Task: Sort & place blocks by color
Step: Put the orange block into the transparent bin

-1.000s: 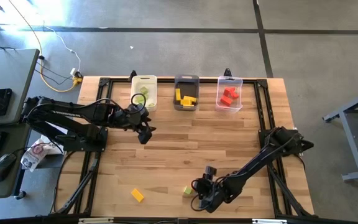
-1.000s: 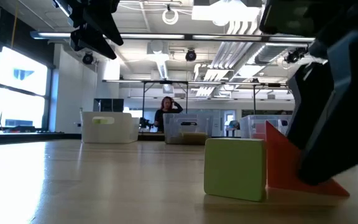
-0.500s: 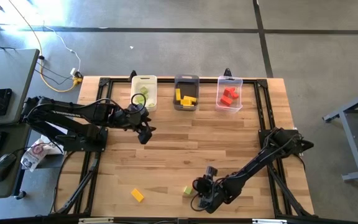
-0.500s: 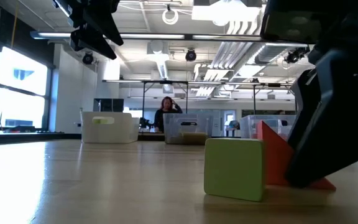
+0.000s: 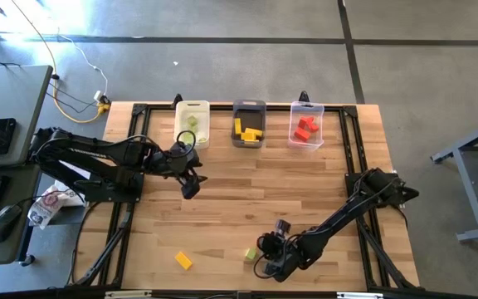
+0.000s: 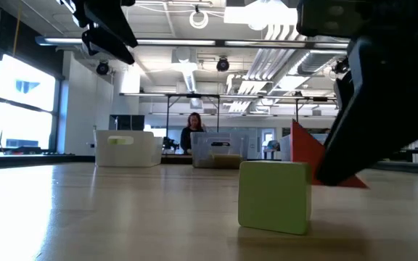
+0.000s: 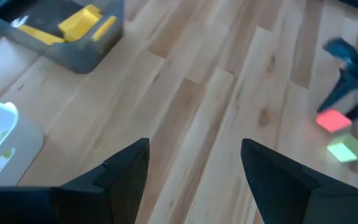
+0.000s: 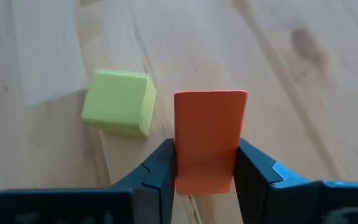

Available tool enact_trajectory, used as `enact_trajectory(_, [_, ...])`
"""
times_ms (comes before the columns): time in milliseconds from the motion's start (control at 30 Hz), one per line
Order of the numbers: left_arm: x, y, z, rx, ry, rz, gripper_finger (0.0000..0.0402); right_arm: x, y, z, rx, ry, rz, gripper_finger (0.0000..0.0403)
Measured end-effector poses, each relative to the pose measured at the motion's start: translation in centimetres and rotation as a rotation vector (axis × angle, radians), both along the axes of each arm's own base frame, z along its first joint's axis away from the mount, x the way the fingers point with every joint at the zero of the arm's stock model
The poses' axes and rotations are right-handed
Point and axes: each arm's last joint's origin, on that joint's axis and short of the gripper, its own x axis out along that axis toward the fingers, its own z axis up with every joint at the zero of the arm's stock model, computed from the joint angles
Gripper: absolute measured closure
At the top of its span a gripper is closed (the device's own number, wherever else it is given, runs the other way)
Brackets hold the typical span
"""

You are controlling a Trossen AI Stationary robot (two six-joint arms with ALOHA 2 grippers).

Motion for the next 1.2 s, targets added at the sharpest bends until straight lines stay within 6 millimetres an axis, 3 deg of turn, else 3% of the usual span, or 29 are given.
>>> enact_trajectory(467, [-0.3, -3.7, -0.1, 0.066, 0.027, -0.239, 0.0163, 0.7, -4.8, 3.6, -0.075, 0.031, -0.123, 0.0303])
enact_trajectory(833, [-0.6, -5.3, -0.1, 0.090, 0.031, -0.338, 0.0163, 0.8, -11.2, 7.5, -0.156, 0.079, -0.256, 0.0303])
enact_trajectory(1200, [-0.6, -5.4, -0.1, 0.224, 0.063, -0.478, 0.0163, 0.3, -18.1, 10.7, -0.258, 0.102, -0.414, 0.0303])
